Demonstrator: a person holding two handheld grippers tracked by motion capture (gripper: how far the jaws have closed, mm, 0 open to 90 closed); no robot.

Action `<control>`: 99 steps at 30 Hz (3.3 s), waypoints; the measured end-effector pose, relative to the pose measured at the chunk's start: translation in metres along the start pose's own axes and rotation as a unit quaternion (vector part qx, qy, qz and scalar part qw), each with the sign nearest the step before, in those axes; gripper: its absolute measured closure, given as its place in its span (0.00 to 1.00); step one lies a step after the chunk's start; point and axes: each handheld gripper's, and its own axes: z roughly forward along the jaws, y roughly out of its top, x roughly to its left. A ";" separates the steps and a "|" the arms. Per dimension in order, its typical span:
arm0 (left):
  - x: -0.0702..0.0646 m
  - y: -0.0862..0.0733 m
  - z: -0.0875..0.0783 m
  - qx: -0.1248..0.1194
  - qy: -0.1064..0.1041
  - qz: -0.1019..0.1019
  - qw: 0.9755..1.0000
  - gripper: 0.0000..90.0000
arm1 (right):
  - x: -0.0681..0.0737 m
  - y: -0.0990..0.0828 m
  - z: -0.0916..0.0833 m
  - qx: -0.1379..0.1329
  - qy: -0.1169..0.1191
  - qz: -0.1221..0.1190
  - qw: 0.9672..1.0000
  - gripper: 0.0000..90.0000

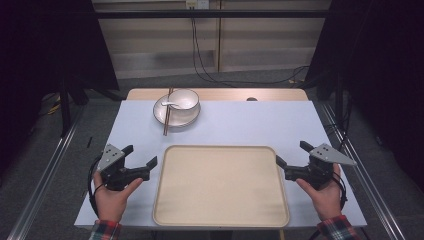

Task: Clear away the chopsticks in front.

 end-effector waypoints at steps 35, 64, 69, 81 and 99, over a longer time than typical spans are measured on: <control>0.038 0.029 0.063 0.027 0.066 -0.053 0.996 0.05 | 0.004 -0.003 0.017 0.000 0.020 0.009 1.000 0.05; 0.060 0.036 0.137 0.089 0.121 -0.052 0.987 0.36 | 0.004 0.001 0.015 -0.008 0.029 0.000 1.000 0.05; 0.061 0.040 0.151 0.108 0.121 -0.054 0.985 0.48 | 0.003 0.001 0.016 -0.009 0.031 0.001 0.999 0.05; 0.060 0.046 0.178 0.145 0.117 -0.033 0.982 0.70 | 0.000 0.000 0.015 -0.007 0.030 -0.001 1.000 0.04; 0.058 0.044 0.196 0.181 0.137 -0.054 0.972 0.82 | 0.002 -0.001 0.015 0.000 0.031 -0.007 1.000 0.04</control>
